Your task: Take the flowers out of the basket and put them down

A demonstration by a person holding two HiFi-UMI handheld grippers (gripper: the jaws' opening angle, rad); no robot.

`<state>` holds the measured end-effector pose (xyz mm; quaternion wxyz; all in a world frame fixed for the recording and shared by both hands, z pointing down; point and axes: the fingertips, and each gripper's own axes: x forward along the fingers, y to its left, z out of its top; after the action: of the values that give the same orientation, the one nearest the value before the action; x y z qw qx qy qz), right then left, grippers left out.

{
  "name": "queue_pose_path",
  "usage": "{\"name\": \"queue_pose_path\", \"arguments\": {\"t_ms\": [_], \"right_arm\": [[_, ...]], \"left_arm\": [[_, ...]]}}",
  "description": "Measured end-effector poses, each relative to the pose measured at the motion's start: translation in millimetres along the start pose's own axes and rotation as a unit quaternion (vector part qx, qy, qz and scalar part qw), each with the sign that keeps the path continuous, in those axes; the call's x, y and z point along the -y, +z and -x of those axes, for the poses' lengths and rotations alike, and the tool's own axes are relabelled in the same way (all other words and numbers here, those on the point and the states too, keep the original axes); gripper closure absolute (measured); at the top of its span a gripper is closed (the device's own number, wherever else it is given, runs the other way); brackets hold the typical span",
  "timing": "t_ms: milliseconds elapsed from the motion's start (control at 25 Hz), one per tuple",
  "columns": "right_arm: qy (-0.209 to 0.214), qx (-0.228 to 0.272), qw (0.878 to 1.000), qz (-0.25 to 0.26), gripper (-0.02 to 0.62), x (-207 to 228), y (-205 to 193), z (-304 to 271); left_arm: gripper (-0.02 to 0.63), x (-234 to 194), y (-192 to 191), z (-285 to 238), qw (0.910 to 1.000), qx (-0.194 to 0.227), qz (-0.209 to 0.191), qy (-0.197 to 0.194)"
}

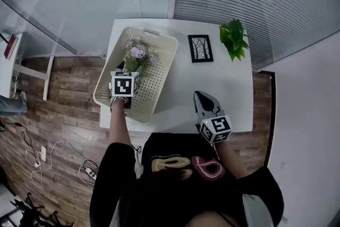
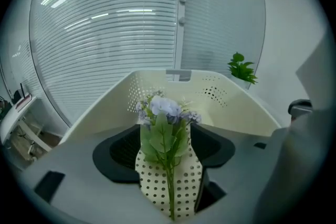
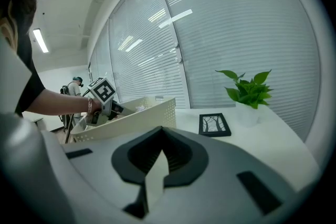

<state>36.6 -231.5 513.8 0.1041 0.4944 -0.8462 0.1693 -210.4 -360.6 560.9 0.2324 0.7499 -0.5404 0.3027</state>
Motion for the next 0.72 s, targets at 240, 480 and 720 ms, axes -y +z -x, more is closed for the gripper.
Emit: {"name": "queue_pose_path", "arguments": {"t_ms": [240, 480, 720], "right_arm": [[-0.005, -0.001, 1.0, -0.005, 0.584, 8.6, 3.7, -3.6], [-0.001, -0.016, 1.0, 0.0, 0.584, 9.9, -3.1, -6.8], [-0.011, -0.02, 1.0, 0.002, 0.584, 13.1, -4.8, -1.8]], "left_arm": [[0.299, -1.6, -32.0, -30.1, 0.9978, -0.061, 0.023, 0.004], [0.299, -5.3, -48.1, -49.1, 0.9967, -0.079, 0.017, -0.005], [0.299, -4.6, -61.9, -55.0, 0.9928, -0.112, 0.041, -0.011]]}}
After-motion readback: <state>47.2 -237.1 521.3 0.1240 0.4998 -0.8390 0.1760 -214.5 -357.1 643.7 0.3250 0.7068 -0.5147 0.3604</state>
